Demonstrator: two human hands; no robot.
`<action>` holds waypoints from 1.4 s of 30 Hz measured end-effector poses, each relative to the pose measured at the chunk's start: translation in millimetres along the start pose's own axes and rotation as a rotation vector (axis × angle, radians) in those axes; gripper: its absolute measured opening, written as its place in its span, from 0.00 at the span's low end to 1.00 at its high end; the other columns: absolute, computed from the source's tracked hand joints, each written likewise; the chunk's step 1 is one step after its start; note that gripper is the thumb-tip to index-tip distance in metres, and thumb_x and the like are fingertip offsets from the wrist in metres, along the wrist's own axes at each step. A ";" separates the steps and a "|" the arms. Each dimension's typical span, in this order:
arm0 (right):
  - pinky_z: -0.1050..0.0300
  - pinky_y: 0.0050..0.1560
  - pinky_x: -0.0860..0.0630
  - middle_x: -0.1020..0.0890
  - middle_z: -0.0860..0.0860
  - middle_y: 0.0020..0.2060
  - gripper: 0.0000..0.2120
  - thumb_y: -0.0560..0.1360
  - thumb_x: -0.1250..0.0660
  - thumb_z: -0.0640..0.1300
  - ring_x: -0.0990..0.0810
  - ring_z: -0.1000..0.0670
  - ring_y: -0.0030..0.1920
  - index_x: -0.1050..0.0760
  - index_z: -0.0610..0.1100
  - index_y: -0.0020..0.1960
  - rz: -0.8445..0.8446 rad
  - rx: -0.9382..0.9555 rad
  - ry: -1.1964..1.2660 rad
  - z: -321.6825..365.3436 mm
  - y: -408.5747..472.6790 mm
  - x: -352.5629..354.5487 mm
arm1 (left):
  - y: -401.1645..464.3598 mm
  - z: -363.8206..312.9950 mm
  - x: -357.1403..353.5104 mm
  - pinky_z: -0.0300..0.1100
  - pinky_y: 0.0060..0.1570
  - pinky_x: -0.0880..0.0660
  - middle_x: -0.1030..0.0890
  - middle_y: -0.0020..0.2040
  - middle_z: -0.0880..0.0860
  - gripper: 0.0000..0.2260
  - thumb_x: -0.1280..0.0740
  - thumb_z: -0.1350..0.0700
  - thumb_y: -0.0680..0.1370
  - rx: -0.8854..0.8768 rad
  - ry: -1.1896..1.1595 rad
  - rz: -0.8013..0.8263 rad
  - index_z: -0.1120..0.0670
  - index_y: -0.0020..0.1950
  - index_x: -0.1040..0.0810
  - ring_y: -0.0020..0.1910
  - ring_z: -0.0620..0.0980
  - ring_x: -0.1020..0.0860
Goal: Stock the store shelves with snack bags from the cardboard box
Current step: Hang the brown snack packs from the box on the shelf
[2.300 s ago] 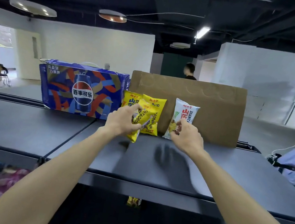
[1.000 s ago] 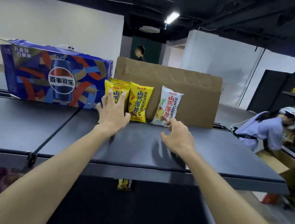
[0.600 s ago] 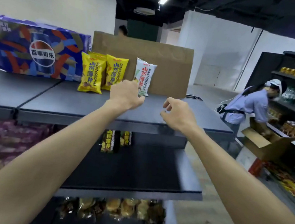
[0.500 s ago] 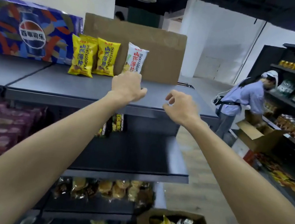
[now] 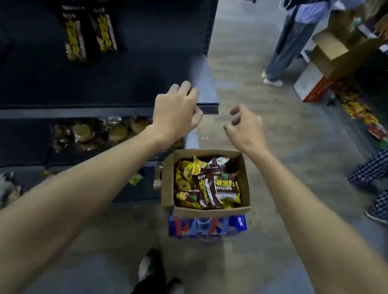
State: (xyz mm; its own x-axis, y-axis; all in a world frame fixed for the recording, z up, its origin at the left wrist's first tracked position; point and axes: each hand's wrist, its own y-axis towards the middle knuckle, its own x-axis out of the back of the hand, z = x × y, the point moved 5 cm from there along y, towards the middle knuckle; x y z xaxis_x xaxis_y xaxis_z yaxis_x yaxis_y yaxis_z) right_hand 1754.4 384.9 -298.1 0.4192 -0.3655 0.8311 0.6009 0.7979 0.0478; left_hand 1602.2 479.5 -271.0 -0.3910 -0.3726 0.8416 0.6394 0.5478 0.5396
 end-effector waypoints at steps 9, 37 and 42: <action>0.48 0.52 0.22 0.18 0.47 0.51 0.13 0.73 0.32 0.47 0.21 0.44 0.53 0.26 0.47 0.57 0.239 -0.344 -0.118 -135.4 -49.6 -90.1 | -84.7 -31.3 -132.9 0.43 0.32 0.35 0.20 0.46 0.55 0.10 0.37 0.51 0.74 0.099 -0.222 0.418 0.55 0.51 0.25 0.40 0.57 0.21; 0.50 0.60 0.23 0.29 0.49 0.64 0.31 0.77 0.32 0.40 0.25 0.50 0.61 0.38 0.53 0.76 0.366 -0.098 0.065 -216.5 -67.5 -247.9 | -220.1 -80.3 -286.3 0.47 0.55 0.30 0.27 0.63 0.49 0.23 0.28 0.51 0.74 0.225 -0.270 0.861 0.48 0.68 0.28 0.59 0.52 0.26; 0.51 0.64 0.26 0.27 0.50 0.64 0.31 0.75 0.30 0.38 0.27 0.51 0.63 0.35 0.51 0.75 0.294 -0.064 0.095 -229.5 -41.1 -203.8 | -202.2 -80.0 -284.0 0.49 0.54 0.29 0.23 0.60 0.50 0.16 0.29 0.56 0.74 0.303 -0.457 0.768 0.53 0.61 0.23 0.56 0.54 0.23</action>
State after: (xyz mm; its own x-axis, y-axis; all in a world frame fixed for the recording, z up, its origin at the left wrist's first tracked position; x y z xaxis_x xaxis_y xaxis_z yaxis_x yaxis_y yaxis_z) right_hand 1800.5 316.5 -596.6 0.6413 -0.1692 0.7484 0.4847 0.8455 -0.2242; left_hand 1636.9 414.7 -620.9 -0.1969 0.4658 0.8627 0.6558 0.7167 -0.2372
